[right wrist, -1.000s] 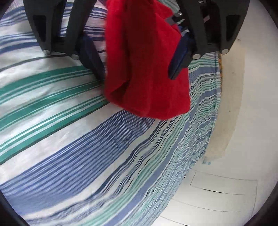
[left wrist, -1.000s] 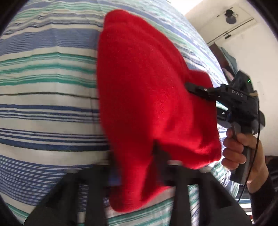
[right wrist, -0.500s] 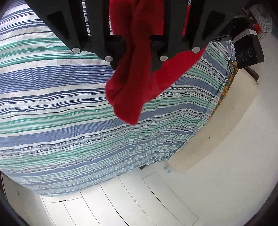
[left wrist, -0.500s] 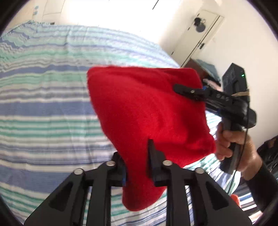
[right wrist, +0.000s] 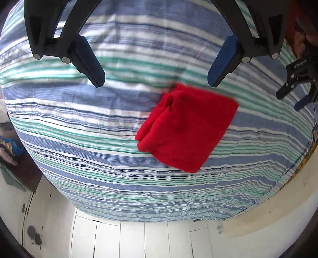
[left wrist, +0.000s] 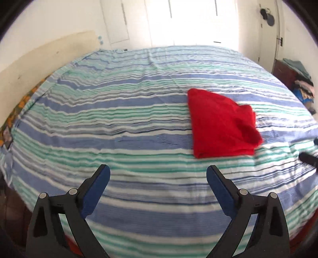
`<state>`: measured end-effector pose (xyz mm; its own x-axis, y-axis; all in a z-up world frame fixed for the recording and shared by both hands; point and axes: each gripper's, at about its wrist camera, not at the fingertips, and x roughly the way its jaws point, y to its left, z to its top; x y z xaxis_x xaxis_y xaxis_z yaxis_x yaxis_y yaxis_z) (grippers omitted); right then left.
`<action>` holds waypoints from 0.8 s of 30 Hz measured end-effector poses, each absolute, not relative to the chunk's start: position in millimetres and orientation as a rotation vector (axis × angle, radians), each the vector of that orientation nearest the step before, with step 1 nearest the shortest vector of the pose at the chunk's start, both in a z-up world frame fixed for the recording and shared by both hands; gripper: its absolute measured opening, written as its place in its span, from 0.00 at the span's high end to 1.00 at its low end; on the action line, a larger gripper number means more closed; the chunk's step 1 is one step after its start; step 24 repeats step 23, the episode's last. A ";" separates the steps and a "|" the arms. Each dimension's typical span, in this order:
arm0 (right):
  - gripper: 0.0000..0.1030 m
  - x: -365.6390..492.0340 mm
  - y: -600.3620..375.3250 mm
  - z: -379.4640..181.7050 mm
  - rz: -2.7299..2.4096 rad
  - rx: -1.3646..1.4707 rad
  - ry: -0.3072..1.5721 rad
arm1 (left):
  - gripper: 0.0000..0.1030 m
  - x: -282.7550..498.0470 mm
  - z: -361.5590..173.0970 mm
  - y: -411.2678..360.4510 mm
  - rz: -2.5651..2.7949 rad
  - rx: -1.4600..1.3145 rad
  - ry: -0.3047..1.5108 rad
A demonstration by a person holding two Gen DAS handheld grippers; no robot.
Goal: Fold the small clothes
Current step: 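Set the folded sweater down, open both grippers and withdraw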
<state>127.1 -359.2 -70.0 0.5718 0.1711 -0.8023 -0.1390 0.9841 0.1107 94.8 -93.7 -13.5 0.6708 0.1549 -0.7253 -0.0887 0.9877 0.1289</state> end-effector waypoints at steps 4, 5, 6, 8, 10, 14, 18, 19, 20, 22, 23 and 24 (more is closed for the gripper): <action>0.01 71.7 -331.2 -54.8 0.164 0.047 0.941 | 0.05 75.9 4.8 -90.5 0.099 0.046 0.918; 0.01 58.9 -327.4 -50.7 0.158 0.043 0.943 | 0.05 70.4 3.7 -96.0 0.093 0.058 0.921; 0.01 49.6 -323.6 -47.0 0.155 0.034 0.944 | 0.05 62.9 9.3 -97.2 0.102 0.078 0.904; 0.01 33.9 -315.4 -37.6 0.149 0.009 0.934 | 0.05 47.8 20.2 -102.5 0.106 0.109 0.864; 0.01 22.0 -310.5 -28.7 0.133 -0.023 0.921 | 0.05 38.5 26.1 -105.7 0.086 0.123 0.855; 0.01 4.9 -305.2 -15.5 0.113 -0.048 0.901 | 0.05 29.5 28.8 -107.3 0.077 0.128 0.848; 0.01 -4.2 -305.5 -9.2 0.097 -0.046 0.883 | 0.05 20.1 33.2 -104.7 0.069 0.108 0.855; 0.01 -7.4 -305.4 -7.2 0.095 -0.043 0.877 | 0.05 17.8 34.8 -103.6 0.068 0.101 0.853; 0.01 -9.3 -305.1 -5.8 0.094 -0.039 0.873 | 0.05 14.6 36.9 -103.5 0.070 0.099 0.847; 0.01 -14.2 -303.4 -1.3 0.095 -0.035 0.861 | 0.05 6.7 41.8 -104.2 0.080 0.109 0.826; 0.01 -16.0 -302.5 0.9 0.099 -0.031 0.854 | 0.05 3.1 43.8 -105.4 0.085 0.117 0.819; 0.01 -16.0 -302.5 0.9 0.099 -0.031 0.854 | 0.05 3.1 43.8 -105.4 0.085 0.117 0.819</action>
